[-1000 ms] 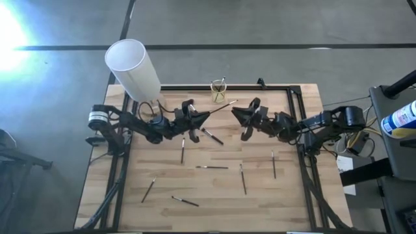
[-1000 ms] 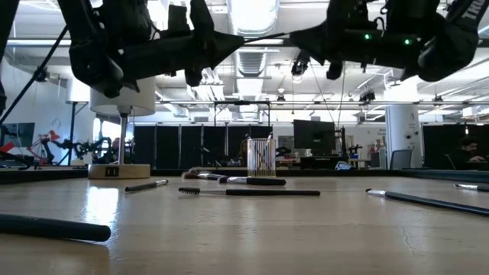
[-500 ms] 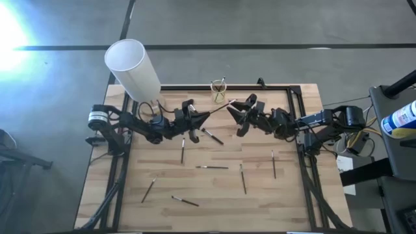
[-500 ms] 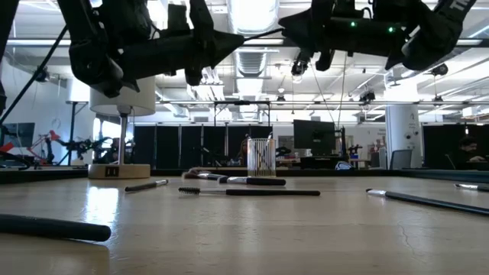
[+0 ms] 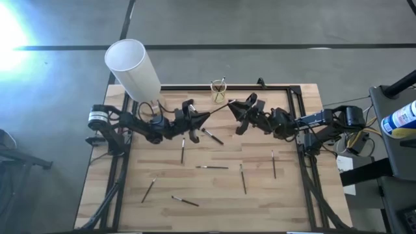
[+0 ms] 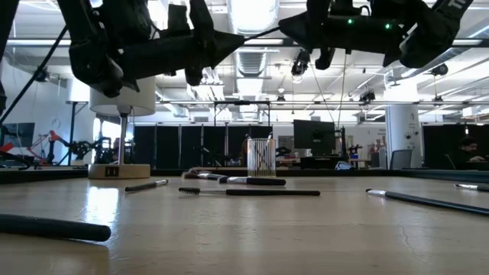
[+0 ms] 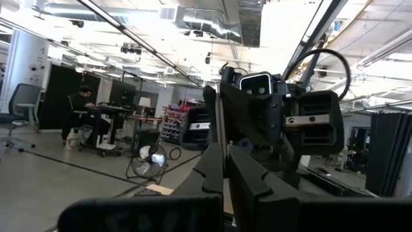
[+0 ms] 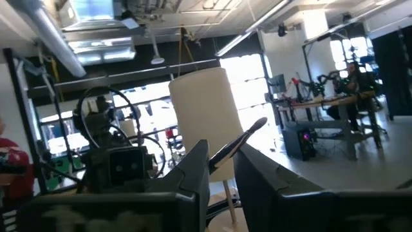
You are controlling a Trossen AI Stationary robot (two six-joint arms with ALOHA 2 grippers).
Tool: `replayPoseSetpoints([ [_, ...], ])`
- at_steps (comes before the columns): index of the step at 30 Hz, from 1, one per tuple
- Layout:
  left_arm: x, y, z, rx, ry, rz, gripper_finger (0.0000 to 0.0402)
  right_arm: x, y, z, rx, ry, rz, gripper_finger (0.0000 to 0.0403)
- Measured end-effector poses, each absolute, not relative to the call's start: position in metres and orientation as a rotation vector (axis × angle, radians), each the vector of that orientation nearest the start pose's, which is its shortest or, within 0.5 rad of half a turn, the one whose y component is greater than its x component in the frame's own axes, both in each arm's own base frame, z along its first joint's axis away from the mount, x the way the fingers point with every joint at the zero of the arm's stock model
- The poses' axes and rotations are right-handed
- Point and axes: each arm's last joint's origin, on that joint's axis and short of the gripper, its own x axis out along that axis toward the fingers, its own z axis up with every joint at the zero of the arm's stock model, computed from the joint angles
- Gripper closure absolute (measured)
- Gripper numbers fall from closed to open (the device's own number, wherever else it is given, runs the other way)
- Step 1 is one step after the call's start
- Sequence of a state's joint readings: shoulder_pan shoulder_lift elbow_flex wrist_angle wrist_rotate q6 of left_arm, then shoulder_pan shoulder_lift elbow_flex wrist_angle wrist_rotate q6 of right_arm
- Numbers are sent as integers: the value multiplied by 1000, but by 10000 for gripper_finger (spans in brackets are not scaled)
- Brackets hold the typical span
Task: Put items in baskets/containers
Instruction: Put the eyeshadow make-up brush into the gold container
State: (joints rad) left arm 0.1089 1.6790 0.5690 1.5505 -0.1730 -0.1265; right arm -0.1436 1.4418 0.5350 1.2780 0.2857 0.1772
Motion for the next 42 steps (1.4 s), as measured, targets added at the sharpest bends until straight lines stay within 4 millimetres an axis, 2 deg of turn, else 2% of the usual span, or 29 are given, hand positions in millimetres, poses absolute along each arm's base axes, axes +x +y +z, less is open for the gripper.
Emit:
replayPoseSetpoints([
  [9, 296, 38, 213, -136, -452, 252, 399, 268, -50, 244, 232, -427, -424, 301],
  [12, 296, 37, 213, -136, -450, 251, 399, 268, -50, 244, 231, -426, -423, 299],
  [15, 296, 37, 213, -135, -445, 252, 399, 268, -50, 244, 226, -424, -418, 313],
  [23, 297, 38, 210, -137, -420, 266, 387, 268, -48, 247, 198, -432, -374, 385],
  [27, 296, 40, 210, -156, -421, 326, 360, 269, -48, 246, 166, -414, -381, 388],
  [34, 290, 44, 211, -121, -279, 355, 324, 265, -53, 249, 108, -394, -426, 390],
  [38, 277, 43, 214, -69, -236, 350, 321, 263, -62, 251, 100, -341, -463, 390],
  [42, 258, 39, 211, 0, -169, 271, 324, 268, -77, 263, 90, -289, -511, 390],
])
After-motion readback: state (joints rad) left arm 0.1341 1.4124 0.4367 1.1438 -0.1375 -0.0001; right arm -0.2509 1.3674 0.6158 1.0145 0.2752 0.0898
